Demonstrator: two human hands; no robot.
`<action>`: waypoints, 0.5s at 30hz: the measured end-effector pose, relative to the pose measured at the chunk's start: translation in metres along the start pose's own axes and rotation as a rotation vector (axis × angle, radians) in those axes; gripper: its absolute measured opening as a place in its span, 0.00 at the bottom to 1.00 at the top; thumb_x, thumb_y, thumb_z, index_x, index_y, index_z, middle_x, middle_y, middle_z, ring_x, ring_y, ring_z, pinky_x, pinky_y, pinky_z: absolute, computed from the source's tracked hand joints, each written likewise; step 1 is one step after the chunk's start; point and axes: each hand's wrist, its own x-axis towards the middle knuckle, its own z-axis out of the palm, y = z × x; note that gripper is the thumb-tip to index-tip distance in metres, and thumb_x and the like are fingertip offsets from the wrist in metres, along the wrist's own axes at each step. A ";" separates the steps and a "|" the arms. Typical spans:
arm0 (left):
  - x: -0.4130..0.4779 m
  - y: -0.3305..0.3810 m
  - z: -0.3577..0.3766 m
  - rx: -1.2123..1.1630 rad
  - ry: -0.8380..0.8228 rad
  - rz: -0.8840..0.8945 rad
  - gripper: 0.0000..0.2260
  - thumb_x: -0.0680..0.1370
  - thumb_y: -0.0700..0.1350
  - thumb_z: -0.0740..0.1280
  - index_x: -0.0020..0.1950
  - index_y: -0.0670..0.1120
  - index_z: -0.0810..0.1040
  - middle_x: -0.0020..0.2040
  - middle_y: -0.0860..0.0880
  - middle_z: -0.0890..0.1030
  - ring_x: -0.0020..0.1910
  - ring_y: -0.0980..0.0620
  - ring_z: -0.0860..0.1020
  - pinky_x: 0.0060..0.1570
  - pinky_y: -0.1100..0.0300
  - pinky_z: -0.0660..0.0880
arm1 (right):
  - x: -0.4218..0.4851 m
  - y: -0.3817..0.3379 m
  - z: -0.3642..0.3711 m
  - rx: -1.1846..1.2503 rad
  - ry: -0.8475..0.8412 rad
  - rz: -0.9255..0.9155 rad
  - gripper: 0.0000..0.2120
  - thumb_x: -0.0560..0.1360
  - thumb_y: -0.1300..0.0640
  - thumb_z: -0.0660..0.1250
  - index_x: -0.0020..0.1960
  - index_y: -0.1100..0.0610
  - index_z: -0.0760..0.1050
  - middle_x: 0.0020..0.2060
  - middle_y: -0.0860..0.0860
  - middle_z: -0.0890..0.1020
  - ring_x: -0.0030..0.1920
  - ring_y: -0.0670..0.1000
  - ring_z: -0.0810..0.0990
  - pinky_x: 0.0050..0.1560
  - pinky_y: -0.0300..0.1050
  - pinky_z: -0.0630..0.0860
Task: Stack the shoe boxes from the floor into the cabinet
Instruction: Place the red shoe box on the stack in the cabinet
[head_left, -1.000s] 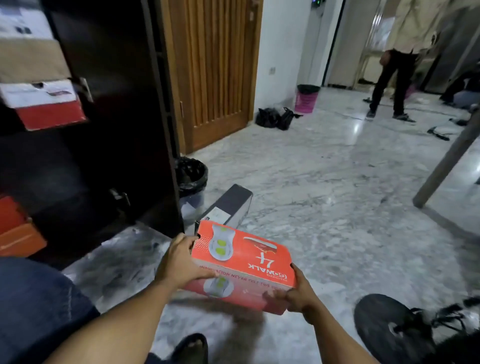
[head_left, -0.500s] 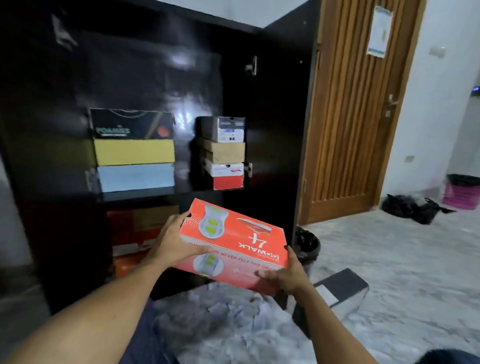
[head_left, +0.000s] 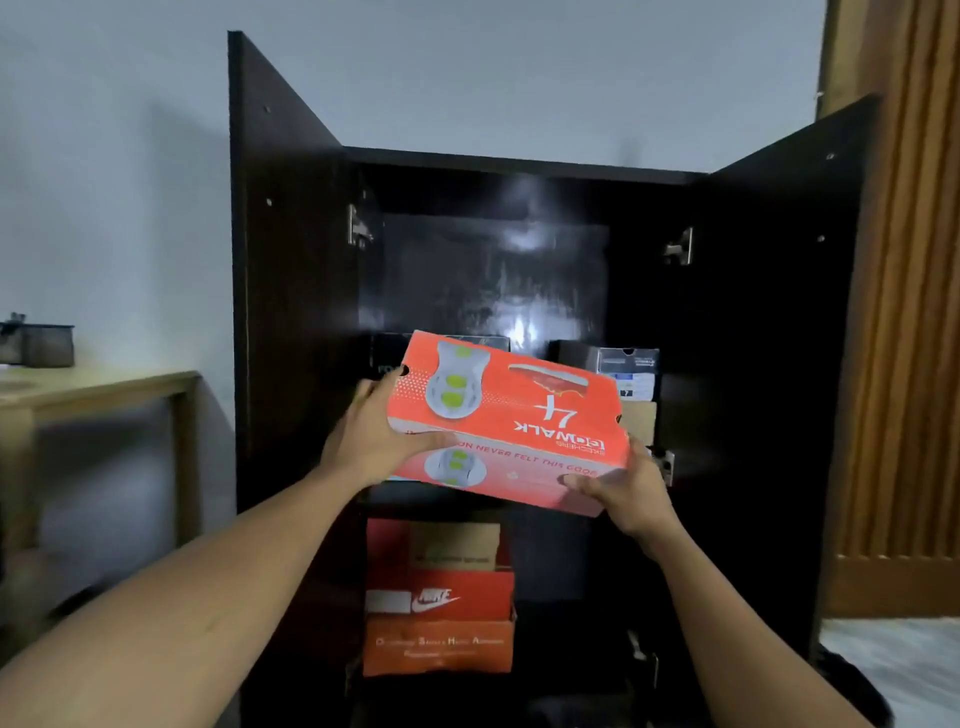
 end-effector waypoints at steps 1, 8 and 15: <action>0.015 0.000 0.000 -0.032 0.039 -0.008 0.46 0.54 0.70 0.79 0.69 0.63 0.68 0.56 0.55 0.71 0.53 0.56 0.75 0.52 0.56 0.74 | 0.015 -0.007 0.004 0.007 0.027 -0.042 0.33 0.64 0.61 0.82 0.64 0.52 0.71 0.51 0.46 0.84 0.51 0.42 0.82 0.53 0.39 0.80; 0.136 -0.022 0.007 -0.097 0.294 -0.053 0.29 0.63 0.62 0.79 0.60 0.52 0.80 0.54 0.49 0.78 0.52 0.49 0.79 0.48 0.58 0.74 | 0.138 -0.044 0.041 0.108 0.104 -0.222 0.24 0.75 0.64 0.72 0.57 0.37 0.70 0.48 0.36 0.80 0.50 0.41 0.79 0.57 0.50 0.78; 0.225 -0.036 0.021 -0.115 0.426 -0.014 0.34 0.71 0.43 0.76 0.75 0.46 0.66 0.67 0.44 0.70 0.66 0.45 0.71 0.63 0.54 0.71 | 0.264 -0.040 0.085 0.036 0.330 -0.288 0.32 0.71 0.59 0.76 0.71 0.56 0.66 0.53 0.48 0.80 0.52 0.48 0.80 0.63 0.54 0.76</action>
